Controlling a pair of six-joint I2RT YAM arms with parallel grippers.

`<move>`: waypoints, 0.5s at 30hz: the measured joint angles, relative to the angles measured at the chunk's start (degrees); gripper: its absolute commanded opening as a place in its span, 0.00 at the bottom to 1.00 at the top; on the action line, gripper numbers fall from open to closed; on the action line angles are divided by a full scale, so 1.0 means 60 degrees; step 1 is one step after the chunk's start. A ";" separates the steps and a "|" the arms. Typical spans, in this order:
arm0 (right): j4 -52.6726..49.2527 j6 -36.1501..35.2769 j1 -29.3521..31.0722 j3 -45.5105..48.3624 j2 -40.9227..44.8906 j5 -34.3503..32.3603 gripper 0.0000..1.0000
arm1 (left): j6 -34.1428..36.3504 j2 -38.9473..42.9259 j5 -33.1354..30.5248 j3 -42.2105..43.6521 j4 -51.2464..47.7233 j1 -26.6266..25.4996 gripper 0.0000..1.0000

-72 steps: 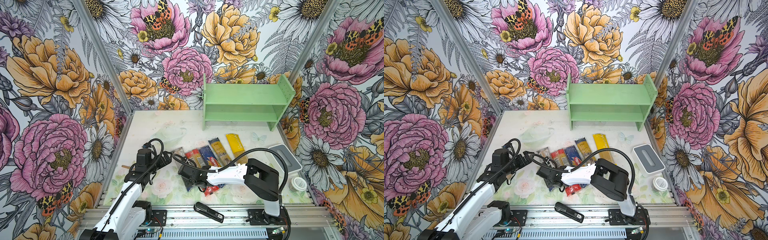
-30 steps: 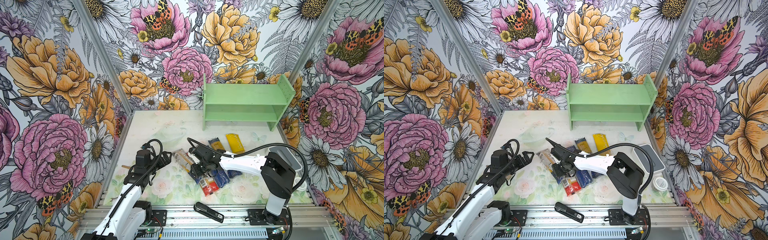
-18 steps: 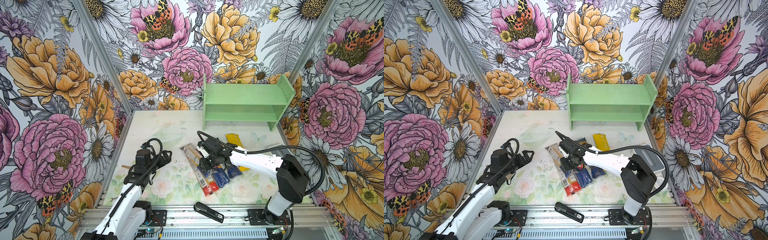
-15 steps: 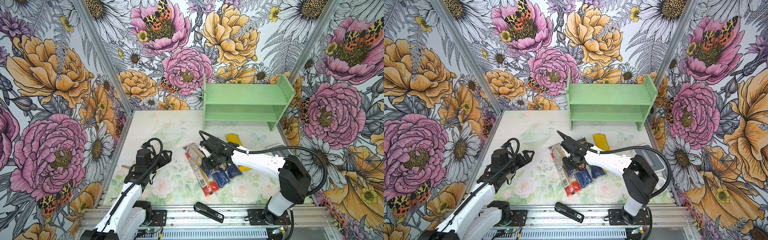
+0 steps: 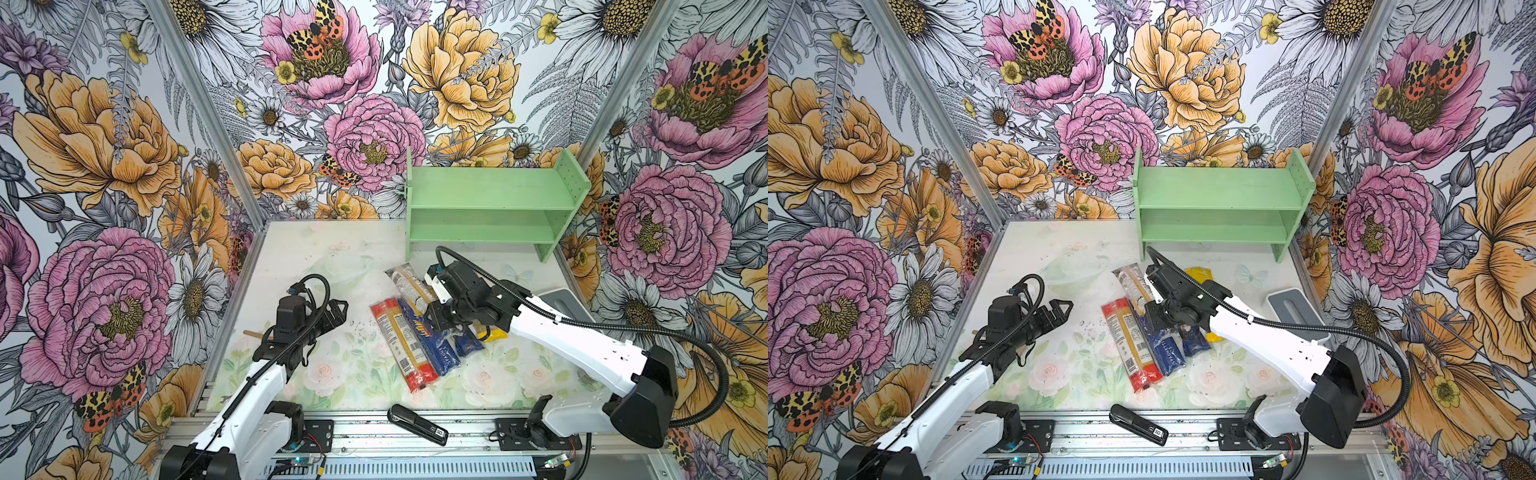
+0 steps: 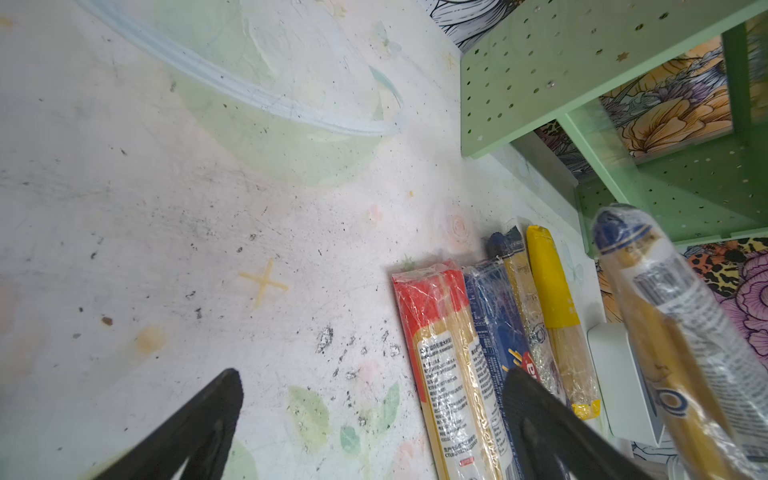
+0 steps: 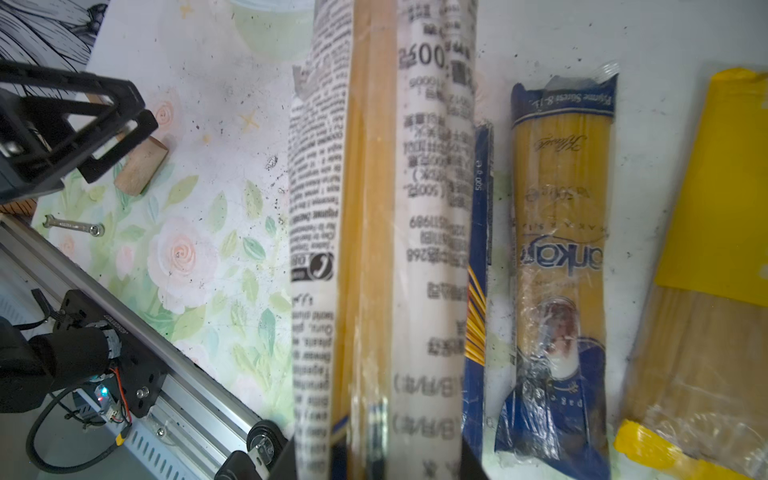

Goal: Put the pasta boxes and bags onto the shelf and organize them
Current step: 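Lift the bag upright and carry it toward the green shelf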

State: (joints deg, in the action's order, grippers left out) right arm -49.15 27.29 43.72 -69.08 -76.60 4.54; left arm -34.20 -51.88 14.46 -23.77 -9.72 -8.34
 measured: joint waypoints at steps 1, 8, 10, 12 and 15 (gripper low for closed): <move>-0.0084 0.0018 -0.0109 0.0007 0.0171 -0.0007 0.00 | 0.0000 -0.0073 0.0000 -0.0004 0.0033 -0.0036 0.99; -0.0736 0.0288 -0.0783 0.0044 0.1377 0.0011 0.00 | 0.0004 -0.0568 -0.0004 -0.0240 0.0080 -0.0219 0.99; -0.0863 0.0313 -0.0907 0.0036 0.1610 0.0036 0.00 | 0.0004 -0.0616 -0.0004 -0.0291 0.0164 -0.0226 0.99; -0.1064 0.0372 -0.1042 -0.0047 0.1741 0.0036 0.00 | 0.0004 -0.0652 -0.0011 -0.0299 0.0244 -0.0266 0.99; -0.1341 0.0452 -0.1231 -0.0350 0.1752 0.0044 0.00 | 0.0004 -0.0725 -0.0011 -0.0310 0.0306 -0.0342 0.99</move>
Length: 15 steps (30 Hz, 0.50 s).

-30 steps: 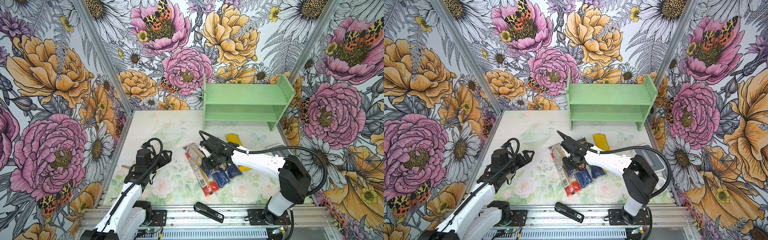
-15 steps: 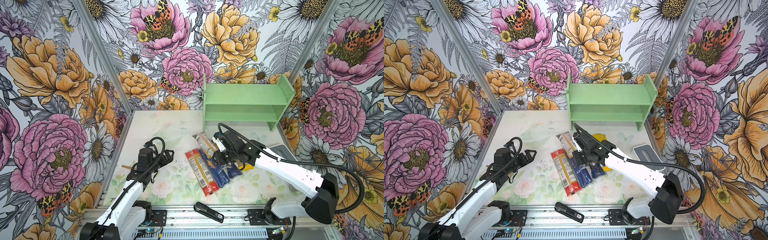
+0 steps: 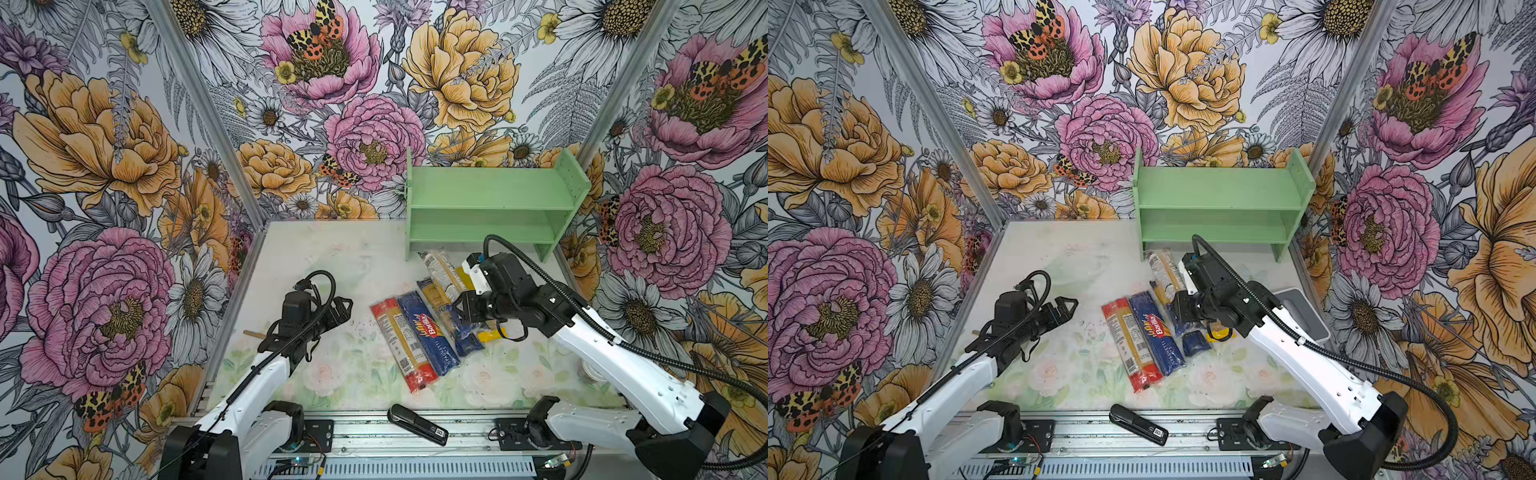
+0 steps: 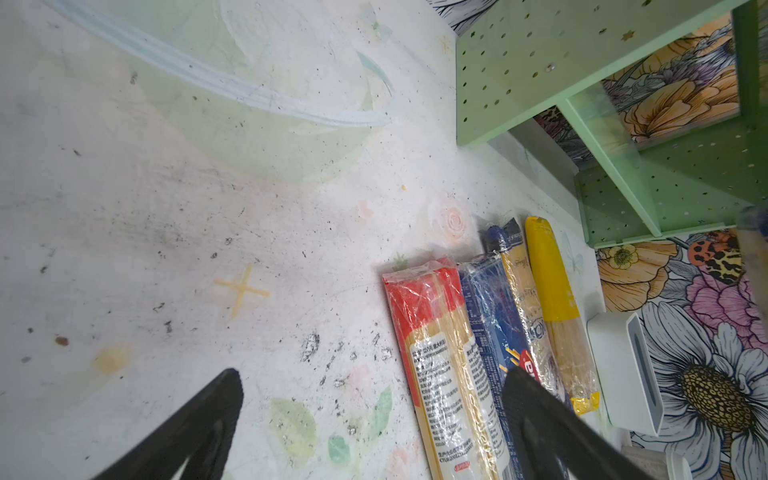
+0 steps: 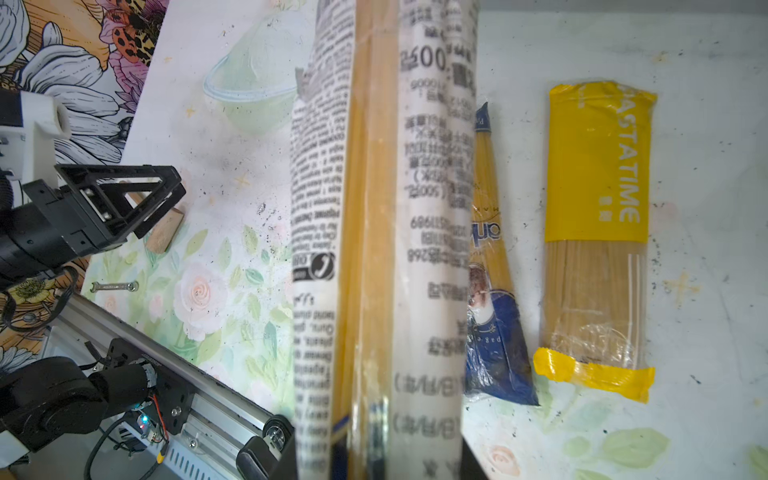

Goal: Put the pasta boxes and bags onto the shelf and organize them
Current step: 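Lift the bag upright and carry it toward the green shelf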

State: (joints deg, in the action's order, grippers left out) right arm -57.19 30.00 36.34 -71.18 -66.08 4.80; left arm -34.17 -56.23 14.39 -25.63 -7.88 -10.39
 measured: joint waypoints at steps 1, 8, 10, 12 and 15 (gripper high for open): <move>-0.0066 0.0033 -0.0095 -0.0124 0.0000 0.0007 0.00 | 0.0000 -0.0025 0.0000 -0.0015 0.0000 0.0000 0.99; -0.0379 0.0098 -0.0892 -0.1585 -0.0062 0.0284 0.00 | 0.0007 -0.0051 0.0004 -0.0197 0.0080 -0.0044 0.99; -0.0375 0.0095 -0.1075 -0.2087 -0.0186 0.0372 0.00 | 0.0007 -0.0051 0.0000 -0.0208 0.0076 -0.0044 0.99; -0.0382 0.0091 -0.1239 -0.2626 -0.0404 0.0423 0.00 | 0.0007 -0.0051 0.0000 -0.0211 0.0080 -0.0044 0.99; -0.0390 0.0062 -0.1395 -0.3410 -0.0845 0.0433 0.00 | 0.0015 -0.0051 0.0004 -0.0211 0.0076 -0.0044 0.99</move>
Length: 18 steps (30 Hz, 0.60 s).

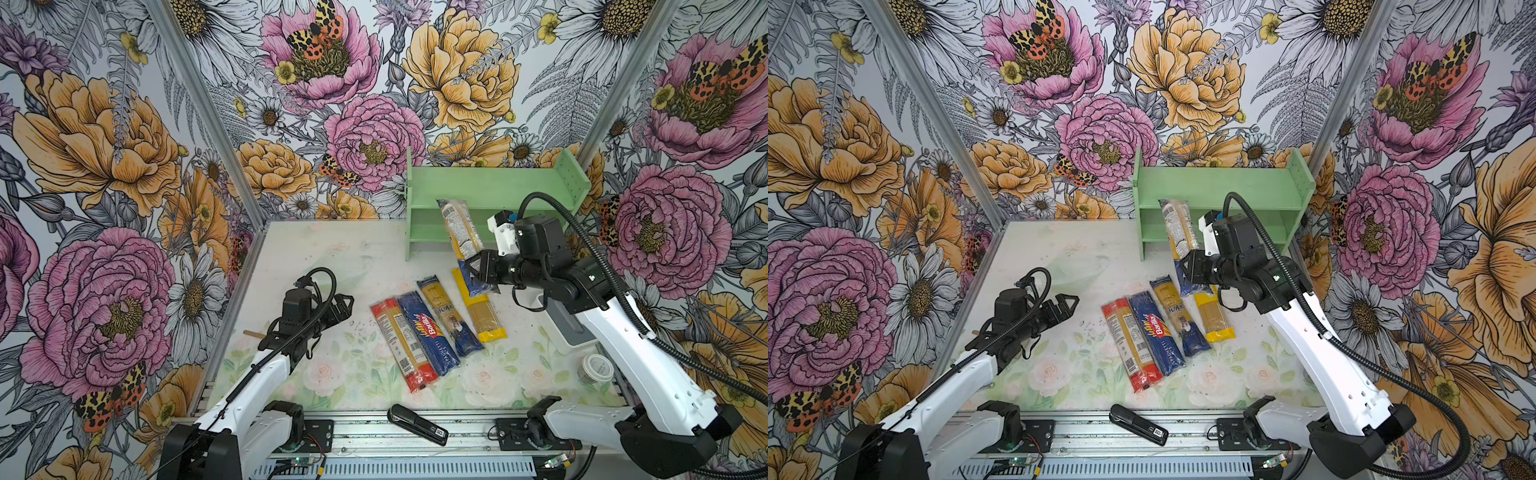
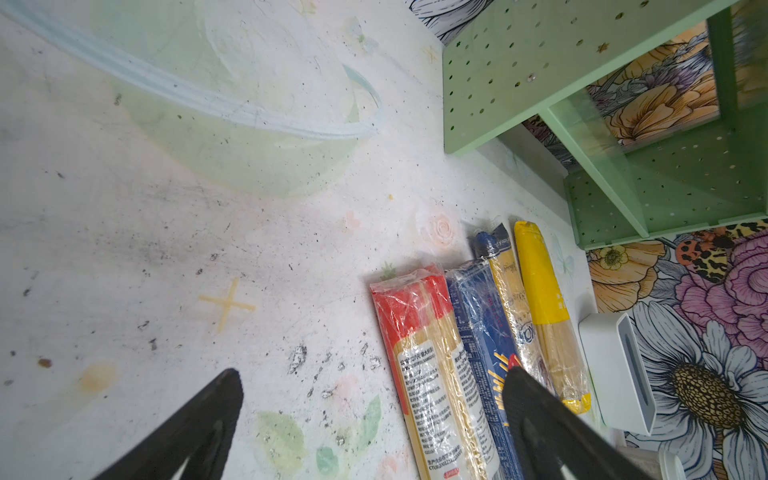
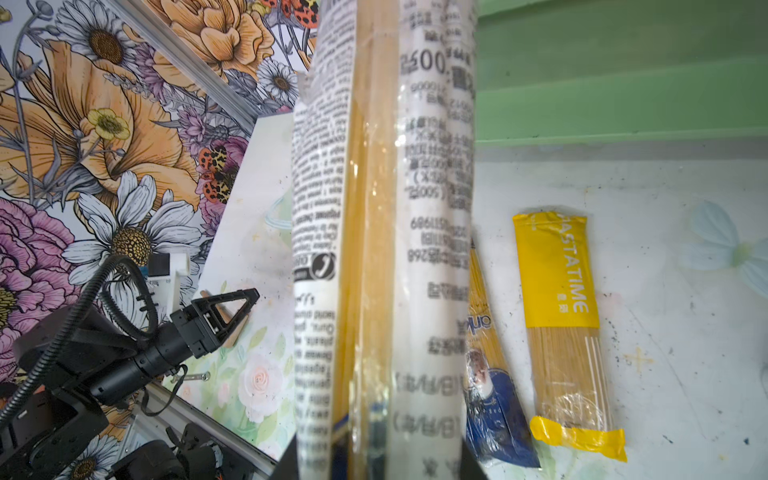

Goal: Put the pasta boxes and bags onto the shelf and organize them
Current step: 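Lift the bag upright and carry it toward the green shelf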

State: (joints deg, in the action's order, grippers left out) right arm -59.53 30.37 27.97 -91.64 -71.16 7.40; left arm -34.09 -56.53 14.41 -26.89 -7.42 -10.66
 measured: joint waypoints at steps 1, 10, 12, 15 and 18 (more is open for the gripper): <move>0.0004 -0.0004 -0.0044 -0.0248 -0.0160 -0.0004 0.00 | 0.0011 0.0000 0.0000 0.0000 0.0004 0.0000 0.99; -0.0040 -0.0219 -0.0459 -0.2218 -0.1585 -0.0244 0.00 | 0.0022 0.0000 0.0007 -0.0073 0.0000 0.0000 0.99; -0.0040 -0.0259 -0.0554 -0.2608 -0.1891 -0.0426 0.00 | 0.0022 0.0000 0.0011 -0.0091 0.0004 0.0000 0.99; -0.0073 -0.0339 -0.0616 -0.3209 -0.2353 -0.0685 0.00 | 0.0022 0.0000 0.0015 -0.0091 -0.0004 0.0000 0.99; -0.0084 -0.0448 -0.0678 -0.3883 -0.2871 -0.0871 0.00 | 0.0022 0.0000 0.0015 -0.0091 -0.0004 -0.0018 0.99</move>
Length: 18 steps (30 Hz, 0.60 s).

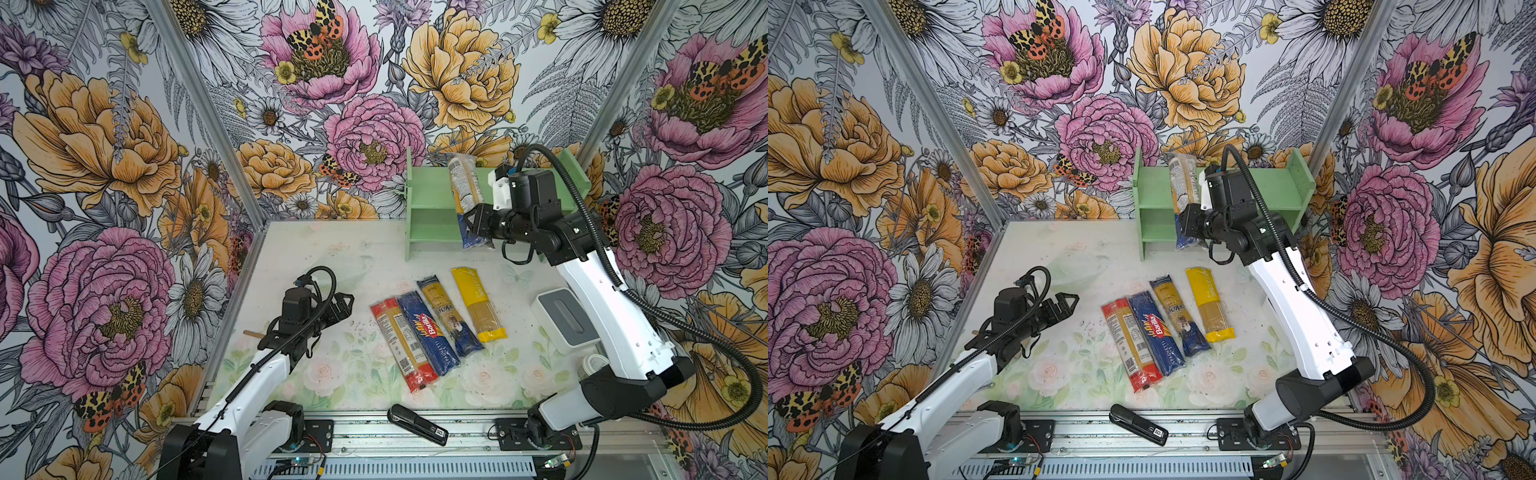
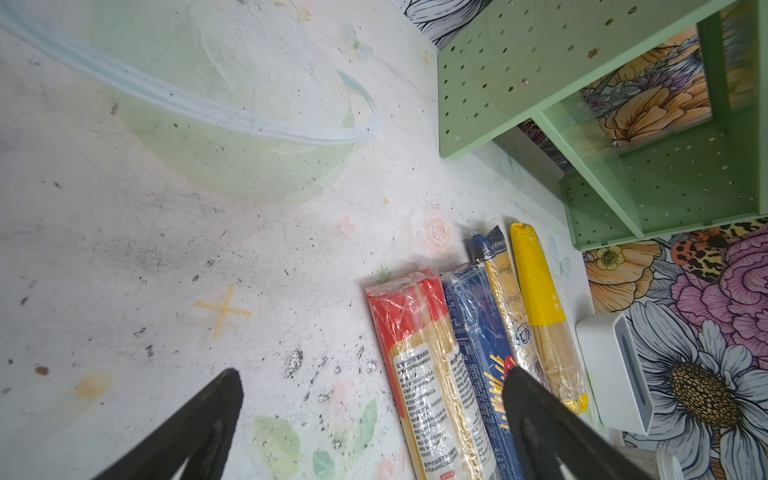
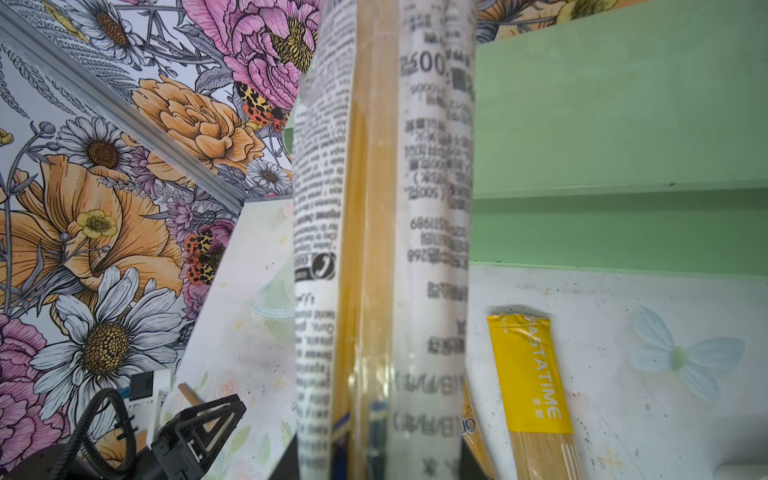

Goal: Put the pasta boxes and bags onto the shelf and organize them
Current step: 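Lift the bag upright and carry it toward the green shelf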

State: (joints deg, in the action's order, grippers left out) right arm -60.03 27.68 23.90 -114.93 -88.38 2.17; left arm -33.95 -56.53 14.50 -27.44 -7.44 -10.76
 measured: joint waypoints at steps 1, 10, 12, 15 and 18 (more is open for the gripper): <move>0.0004 -0.0029 -0.0025 -0.0197 -0.0153 -0.0062 0.00 | -0.0004 0.0000 0.0000 0.0000 0.0000 0.0000 0.99; -0.0036 -0.0131 -0.0215 -0.2098 -0.1672 -0.0346 0.00 | -0.0004 0.0000 0.0000 -0.0018 0.0000 0.0000 0.99; -0.0029 -0.0131 -0.0244 -0.2463 -0.2014 -0.0375 0.00 | -0.0004 0.0000 -0.0004 -0.0066 -0.0004 0.0000 0.99; -0.0062 -0.0131 -0.0295 -0.3191 -0.2692 -0.0404 0.00 | -0.0004 0.0000 -0.0004 -0.0127 0.0004 0.0000 0.99; -0.0062 -0.0135 -0.0310 -0.3821 -0.3344 -0.0404 0.00 | 0.0000 0.0000 0.0000 -0.0127 -0.0004 0.0000 0.99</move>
State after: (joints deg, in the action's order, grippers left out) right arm -60.40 26.87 22.04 -137.86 -108.44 -0.25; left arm -33.95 -56.53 14.50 -28.21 -7.46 -10.76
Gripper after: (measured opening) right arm 0.351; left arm 0.987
